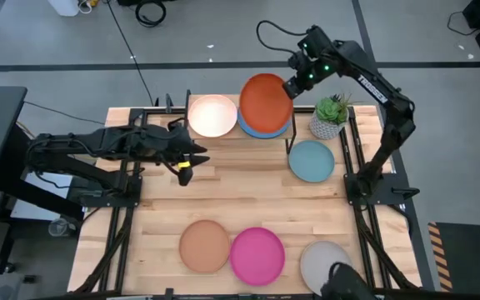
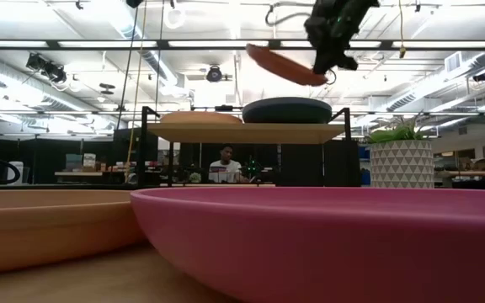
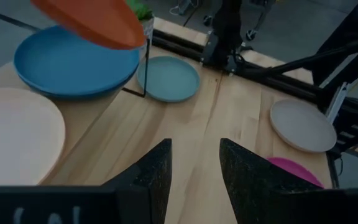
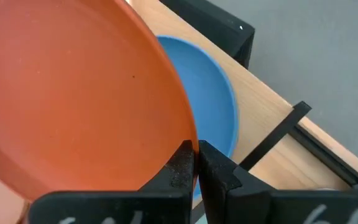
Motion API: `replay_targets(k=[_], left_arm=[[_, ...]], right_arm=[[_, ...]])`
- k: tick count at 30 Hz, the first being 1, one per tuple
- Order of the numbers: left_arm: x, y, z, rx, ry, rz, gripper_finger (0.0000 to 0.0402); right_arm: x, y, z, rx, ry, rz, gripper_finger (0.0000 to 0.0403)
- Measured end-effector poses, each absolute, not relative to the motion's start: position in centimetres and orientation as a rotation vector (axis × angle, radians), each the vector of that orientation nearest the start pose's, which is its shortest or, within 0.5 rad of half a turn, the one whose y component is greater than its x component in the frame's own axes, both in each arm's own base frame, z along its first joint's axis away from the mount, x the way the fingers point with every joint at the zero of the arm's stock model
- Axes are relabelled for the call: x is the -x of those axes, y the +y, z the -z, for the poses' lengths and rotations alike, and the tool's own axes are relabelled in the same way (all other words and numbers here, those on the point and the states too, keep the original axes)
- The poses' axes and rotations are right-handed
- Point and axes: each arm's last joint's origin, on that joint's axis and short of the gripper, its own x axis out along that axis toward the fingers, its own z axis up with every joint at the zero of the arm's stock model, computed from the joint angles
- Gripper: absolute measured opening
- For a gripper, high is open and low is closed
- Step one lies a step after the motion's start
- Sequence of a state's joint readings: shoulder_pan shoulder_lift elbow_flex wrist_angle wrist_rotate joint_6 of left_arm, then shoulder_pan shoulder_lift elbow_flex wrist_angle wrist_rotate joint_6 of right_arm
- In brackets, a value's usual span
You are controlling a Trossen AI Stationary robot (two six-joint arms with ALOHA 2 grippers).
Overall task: Place and stack plates onto a shelf
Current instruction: Stack the orange plate on top of the blue plate on the shelf, then stack the pink plate on top of the orange plate on the shelf
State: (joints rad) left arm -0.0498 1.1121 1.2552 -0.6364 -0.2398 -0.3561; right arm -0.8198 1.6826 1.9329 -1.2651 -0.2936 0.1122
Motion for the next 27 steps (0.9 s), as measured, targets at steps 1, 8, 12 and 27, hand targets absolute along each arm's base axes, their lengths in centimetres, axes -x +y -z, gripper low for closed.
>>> replay_targets(k=[1, 8, 12, 27], left_arm=[[-22.2, -0.4, -38.8, 0.275, 0.457, -0.272, 0.0141], [-22.4, -0.4, -38.8, 0.316, 0.445, -0.279, 0.0141], [-22.4, -0.5, -38.8, 0.337, 0.447, -0.274, 0.0141], [-22.4, -0.1, -38.7, 0.373, 0.455, -0.256, 0.0142]], right_arm=[[-22.8, -23.5, -39.9, -0.658, 0.854, 0.528, 0.0019], [-23.8, -26.2, -36.7, -0.715, 0.935, 0.527, 0.0029], [-23.8, -27.0, -35.7, -0.741, 0.965, 0.524, 0.0049], [-21.9, -26.4, -35.9, -0.829, 1.013, 0.392, 0.0075]])
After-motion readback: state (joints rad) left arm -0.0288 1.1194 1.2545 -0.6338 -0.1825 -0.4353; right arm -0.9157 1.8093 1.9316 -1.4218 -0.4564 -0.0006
